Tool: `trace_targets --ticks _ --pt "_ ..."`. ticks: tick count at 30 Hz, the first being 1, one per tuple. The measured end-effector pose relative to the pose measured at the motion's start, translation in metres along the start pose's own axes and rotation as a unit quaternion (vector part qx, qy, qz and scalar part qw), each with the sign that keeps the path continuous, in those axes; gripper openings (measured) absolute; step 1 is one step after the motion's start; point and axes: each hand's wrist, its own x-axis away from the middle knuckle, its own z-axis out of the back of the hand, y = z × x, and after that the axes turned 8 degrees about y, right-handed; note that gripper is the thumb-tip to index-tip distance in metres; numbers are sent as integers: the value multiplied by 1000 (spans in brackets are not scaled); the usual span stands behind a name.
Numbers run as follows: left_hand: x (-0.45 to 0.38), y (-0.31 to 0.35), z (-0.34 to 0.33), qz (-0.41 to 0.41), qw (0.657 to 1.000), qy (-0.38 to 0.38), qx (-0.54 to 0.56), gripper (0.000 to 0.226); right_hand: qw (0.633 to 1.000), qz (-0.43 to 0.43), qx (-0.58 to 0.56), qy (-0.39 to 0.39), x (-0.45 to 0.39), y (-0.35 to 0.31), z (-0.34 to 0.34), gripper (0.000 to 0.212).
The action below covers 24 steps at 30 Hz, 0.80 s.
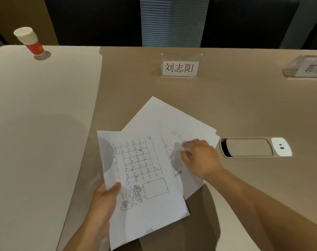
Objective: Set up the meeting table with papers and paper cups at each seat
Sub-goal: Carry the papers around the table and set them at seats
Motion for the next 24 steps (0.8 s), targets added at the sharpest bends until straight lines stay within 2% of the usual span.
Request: trace_targets --ticks 2,4,6,9,12,13,16,18,21,24 --pt "1 1 1 7 1000 0 -1 24 998 -3 22 -64 -5 8 -4 61" --pt "0 1 1 12 1000 -2 -4 22 992 -18 41 -117 -5 12 -8 73" --pt "0 2 -1 18 1000 -5 1 20 993 -14 57 -103 2 13 -8 68" --pt "-2 2 -5 23 1000 -7 6 19 997 0 48 -54 17 0 0 37" --pt "-5 -2 -10 8 1000 3 3 21 998 -28 19 -48 17 -7 5 28" --pt "-5 -3 -12 -2 1000 12 -4 23 999 -19 21 -35 14 -4 4 31" --pt "-6 -9 -15 -35 998 41 -20 30 998 -17 21 -59 -3 8 0 77" --pt "-6 -11 -15 -44 997 66 -19 30 995 -43 21 -91 -12 15 -3 87" --pt "-8 -14 -15 -45 995 84 -9 26 991 -51 33 -117 -8 15 -6 82" --pt "-9 -12 -18 -46 995 84 -4 25 998 -29 26 -44 13 4 -6 61"
